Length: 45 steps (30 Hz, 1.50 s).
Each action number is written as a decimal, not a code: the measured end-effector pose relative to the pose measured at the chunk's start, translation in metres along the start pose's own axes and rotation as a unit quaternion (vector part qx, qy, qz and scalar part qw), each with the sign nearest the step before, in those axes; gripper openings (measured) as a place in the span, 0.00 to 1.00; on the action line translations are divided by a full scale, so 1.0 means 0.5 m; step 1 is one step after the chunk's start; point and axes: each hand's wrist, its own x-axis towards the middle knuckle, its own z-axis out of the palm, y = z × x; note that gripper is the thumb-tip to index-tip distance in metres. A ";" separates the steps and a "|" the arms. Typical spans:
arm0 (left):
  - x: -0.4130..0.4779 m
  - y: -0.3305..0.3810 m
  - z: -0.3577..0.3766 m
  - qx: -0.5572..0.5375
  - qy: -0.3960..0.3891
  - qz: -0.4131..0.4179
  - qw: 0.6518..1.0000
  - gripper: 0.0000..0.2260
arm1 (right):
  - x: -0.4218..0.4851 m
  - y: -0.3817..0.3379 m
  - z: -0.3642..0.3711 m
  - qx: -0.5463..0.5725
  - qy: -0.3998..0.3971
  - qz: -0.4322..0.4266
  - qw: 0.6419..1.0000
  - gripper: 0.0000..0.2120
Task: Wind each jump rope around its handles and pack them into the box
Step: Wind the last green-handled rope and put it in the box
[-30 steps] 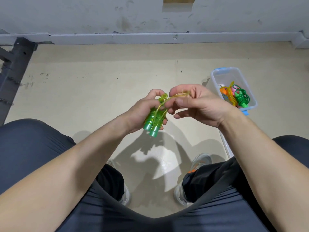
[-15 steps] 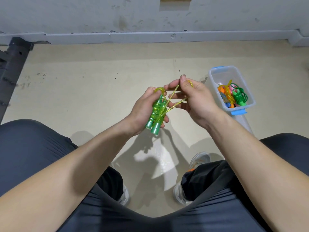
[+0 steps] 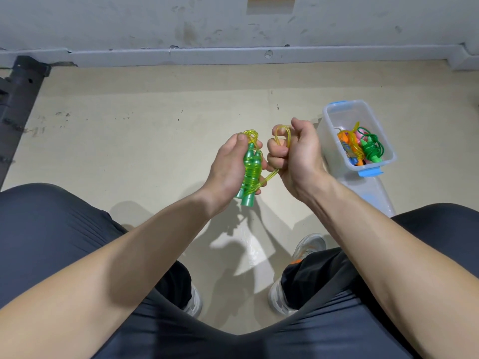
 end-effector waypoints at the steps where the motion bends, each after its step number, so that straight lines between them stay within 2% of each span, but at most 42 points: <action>1: -0.001 -0.001 0.002 0.002 0.007 0.001 1.000 0.17 | 0.000 -0.002 -0.001 -0.003 -0.002 0.004 1.000 0.14; 7: 0.003 -0.001 0.002 0.016 0.047 -0.001 0.999 0.13 | -0.002 -0.004 -0.001 -0.089 -0.028 -0.002 0.996 0.12; 14: 0.004 0.005 -0.002 0.025 0.041 0.020 0.999 0.05 | 0.001 -0.006 0.000 -0.123 -0.041 -0.050 0.990 0.11; 21: 0.004 0.004 0.002 0.029 0.037 0.028 0.999 0.05 | -0.005 -0.001 0.001 -0.270 -0.044 -0.116 0.955 0.08; 25: 0.007 0.006 0.000 0.026 0.048 0.033 0.998 0.07 | -0.001 0.010 -0.002 -0.288 -0.024 -0.164 0.943 0.06; 31: 0.008 0.000 0.005 0.022 0.056 0.041 0.997 0.07 | 0.003 0.009 -0.003 -0.270 -0.030 -0.149 0.951 0.09; 35: 0.009 0.002 0.006 0.020 0.061 0.039 0.997 0.06 | 0.004 0.014 -0.010 -0.308 -0.035 -0.187 0.932 0.06; 39: 0.006 0.001 0.011 0.024 0.062 0.039 0.997 0.06 | -0.002 0.007 -0.016 -0.263 -0.011 -0.216 0.940 0.04; 45: -0.001 -0.001 0.019 0.008 0.054 0.051 0.997 0.04 | 0.002 0.008 -0.014 -0.283 0.000 -0.234 0.930 0.06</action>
